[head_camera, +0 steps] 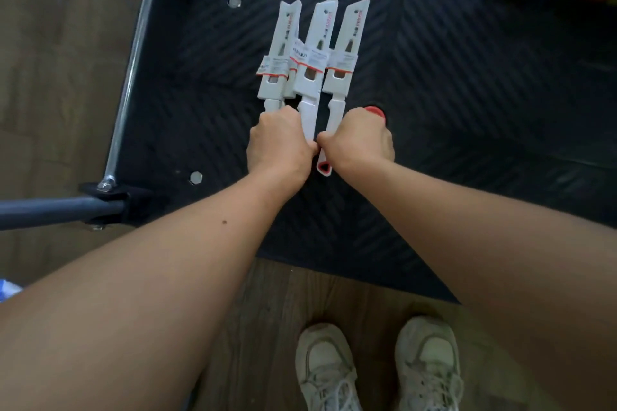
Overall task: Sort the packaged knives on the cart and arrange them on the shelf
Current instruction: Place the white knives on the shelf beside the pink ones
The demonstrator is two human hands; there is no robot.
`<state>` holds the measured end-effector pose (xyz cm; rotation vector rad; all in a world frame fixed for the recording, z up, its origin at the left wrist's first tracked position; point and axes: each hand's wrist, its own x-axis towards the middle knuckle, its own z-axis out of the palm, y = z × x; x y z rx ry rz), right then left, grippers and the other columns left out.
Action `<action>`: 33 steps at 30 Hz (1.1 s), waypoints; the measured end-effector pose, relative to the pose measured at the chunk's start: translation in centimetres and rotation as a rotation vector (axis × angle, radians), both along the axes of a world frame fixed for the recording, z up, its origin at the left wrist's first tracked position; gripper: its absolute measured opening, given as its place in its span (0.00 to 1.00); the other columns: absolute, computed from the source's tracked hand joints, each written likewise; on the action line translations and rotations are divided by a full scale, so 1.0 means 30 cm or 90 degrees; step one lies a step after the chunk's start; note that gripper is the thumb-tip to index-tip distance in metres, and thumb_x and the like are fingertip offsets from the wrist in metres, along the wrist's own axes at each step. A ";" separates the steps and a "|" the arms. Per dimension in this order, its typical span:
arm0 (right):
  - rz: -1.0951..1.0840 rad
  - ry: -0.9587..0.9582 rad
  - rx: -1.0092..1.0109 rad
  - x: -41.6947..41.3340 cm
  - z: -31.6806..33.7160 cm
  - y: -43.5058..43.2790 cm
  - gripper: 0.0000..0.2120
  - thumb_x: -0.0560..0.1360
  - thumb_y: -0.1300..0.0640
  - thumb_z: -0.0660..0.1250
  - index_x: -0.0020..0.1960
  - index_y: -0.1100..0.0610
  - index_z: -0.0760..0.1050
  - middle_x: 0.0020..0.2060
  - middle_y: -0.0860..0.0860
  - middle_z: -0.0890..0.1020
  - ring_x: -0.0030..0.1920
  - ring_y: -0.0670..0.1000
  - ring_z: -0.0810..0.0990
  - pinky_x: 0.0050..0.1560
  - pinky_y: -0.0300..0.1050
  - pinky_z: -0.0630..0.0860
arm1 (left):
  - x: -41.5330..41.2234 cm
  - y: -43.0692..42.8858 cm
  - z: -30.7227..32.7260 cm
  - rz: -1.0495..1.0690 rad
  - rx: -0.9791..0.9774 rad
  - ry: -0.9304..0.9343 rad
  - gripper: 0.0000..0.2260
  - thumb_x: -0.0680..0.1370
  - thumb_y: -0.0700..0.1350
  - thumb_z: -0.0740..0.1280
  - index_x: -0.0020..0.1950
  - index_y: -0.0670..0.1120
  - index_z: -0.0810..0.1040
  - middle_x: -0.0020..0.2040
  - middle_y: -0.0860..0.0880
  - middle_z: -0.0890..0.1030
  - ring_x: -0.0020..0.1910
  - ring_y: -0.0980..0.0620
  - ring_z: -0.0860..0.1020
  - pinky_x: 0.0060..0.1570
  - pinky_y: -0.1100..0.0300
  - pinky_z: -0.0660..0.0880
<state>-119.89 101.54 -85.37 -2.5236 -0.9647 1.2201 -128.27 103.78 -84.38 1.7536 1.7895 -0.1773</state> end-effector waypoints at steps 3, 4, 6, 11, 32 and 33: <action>0.030 -0.028 0.008 0.003 -0.009 0.004 0.10 0.74 0.56 0.68 0.39 0.58 0.69 0.34 0.51 0.69 0.42 0.52 0.72 0.39 0.44 0.68 | -0.013 0.002 -0.001 0.046 0.005 -0.039 0.09 0.75 0.47 0.67 0.45 0.41 0.80 0.44 0.44 0.81 0.45 0.44 0.80 0.39 0.54 0.76; 0.025 -0.031 0.014 0.005 -0.010 0.004 0.13 0.73 0.57 0.68 0.35 0.57 0.66 0.36 0.52 0.70 0.42 0.52 0.72 0.38 0.44 0.68 | -0.019 0.000 -0.004 0.056 0.001 -0.051 0.09 0.75 0.47 0.67 0.45 0.41 0.81 0.44 0.44 0.81 0.46 0.45 0.80 0.40 0.55 0.76; -0.008 -0.008 0.020 0.013 -0.009 -0.001 0.18 0.72 0.57 0.69 0.31 0.56 0.62 0.39 0.53 0.73 0.40 0.52 0.73 0.33 0.43 0.66 | -0.031 -0.008 -0.004 0.076 -0.016 -0.079 0.07 0.74 0.47 0.70 0.44 0.43 0.81 0.44 0.45 0.82 0.46 0.48 0.80 0.41 0.58 0.75; -0.040 0.079 0.010 0.060 0.006 -0.030 0.10 0.69 0.53 0.71 0.38 0.60 0.75 0.39 0.53 0.79 0.41 0.52 0.80 0.37 0.42 0.77 | -0.039 -0.031 0.039 0.162 -0.037 -0.147 0.08 0.73 0.46 0.71 0.43 0.42 0.82 0.39 0.47 0.80 0.37 0.52 0.77 0.32 0.66 0.72; -0.095 0.194 0.218 0.428 1.174 0.018 0.05 0.74 0.52 0.68 0.41 0.52 0.77 0.41 0.51 0.83 0.42 0.49 0.83 0.49 0.46 0.81 | 0.282 0.089 1.086 0.141 0.017 -0.410 0.04 0.73 0.46 0.71 0.38 0.54 0.80 0.41 0.48 0.84 0.44 0.47 0.83 0.51 0.47 0.79; -0.074 0.187 0.221 0.429 1.222 0.010 0.06 0.74 0.52 0.68 0.39 0.51 0.77 0.41 0.51 0.82 0.42 0.49 0.83 0.50 0.47 0.81 | 0.290 0.083 1.130 0.129 0.013 -0.413 0.05 0.73 0.46 0.71 0.38 0.55 0.80 0.41 0.49 0.84 0.44 0.48 0.83 0.51 0.47 0.79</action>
